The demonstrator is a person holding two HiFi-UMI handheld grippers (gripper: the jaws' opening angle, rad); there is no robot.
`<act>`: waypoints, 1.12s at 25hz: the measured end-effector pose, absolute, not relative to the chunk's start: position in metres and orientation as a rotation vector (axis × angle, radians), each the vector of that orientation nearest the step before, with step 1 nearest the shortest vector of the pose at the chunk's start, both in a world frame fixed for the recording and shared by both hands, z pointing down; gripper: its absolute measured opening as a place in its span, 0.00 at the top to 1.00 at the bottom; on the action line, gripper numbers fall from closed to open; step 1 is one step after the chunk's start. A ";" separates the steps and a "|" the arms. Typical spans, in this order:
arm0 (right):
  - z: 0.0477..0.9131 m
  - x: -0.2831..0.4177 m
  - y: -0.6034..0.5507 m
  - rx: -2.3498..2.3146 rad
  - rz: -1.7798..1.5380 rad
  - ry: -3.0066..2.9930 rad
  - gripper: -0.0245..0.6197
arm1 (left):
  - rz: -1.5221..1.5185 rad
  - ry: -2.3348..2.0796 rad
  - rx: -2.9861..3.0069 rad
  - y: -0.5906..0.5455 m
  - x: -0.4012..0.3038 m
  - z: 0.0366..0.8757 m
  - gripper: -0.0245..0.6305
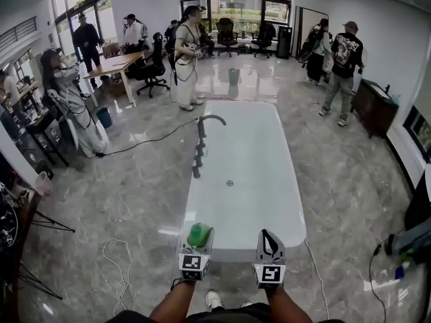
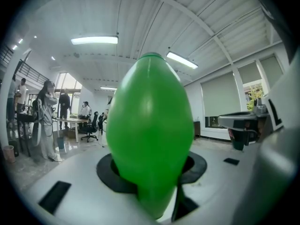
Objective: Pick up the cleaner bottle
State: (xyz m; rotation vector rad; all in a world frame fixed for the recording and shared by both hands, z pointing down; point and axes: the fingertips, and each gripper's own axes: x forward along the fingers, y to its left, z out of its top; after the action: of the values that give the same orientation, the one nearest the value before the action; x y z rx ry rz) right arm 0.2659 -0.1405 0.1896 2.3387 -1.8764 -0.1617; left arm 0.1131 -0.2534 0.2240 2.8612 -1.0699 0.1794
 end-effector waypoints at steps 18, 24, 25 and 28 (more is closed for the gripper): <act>0.172 0.312 -0.152 2.352 -0.142 -1.847 0.94 | 0.144 -1.124 2.879 -0.259 0.147 0.199 0.69; 0.168 0.319 -0.146 2.343 -0.147 -1.855 0.94 | 0.136 -1.133 2.889 -0.250 0.155 0.189 0.69; 0.168 0.320 -0.146 2.342 -0.146 -1.857 0.94 | 0.137 -1.133 2.890 -0.249 0.156 0.189 0.69; 0.172 0.322 -0.144 2.338 -0.144 -1.861 0.94 | 0.153 -1.139 2.891 -0.247 0.158 0.195 0.69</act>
State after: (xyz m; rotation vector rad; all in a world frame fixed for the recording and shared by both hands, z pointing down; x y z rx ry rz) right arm 0.3222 -0.1443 0.1716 2.3376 -1.8608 -0.1439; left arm 0.1583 -0.2471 0.1953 2.8908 -1.1386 0.1532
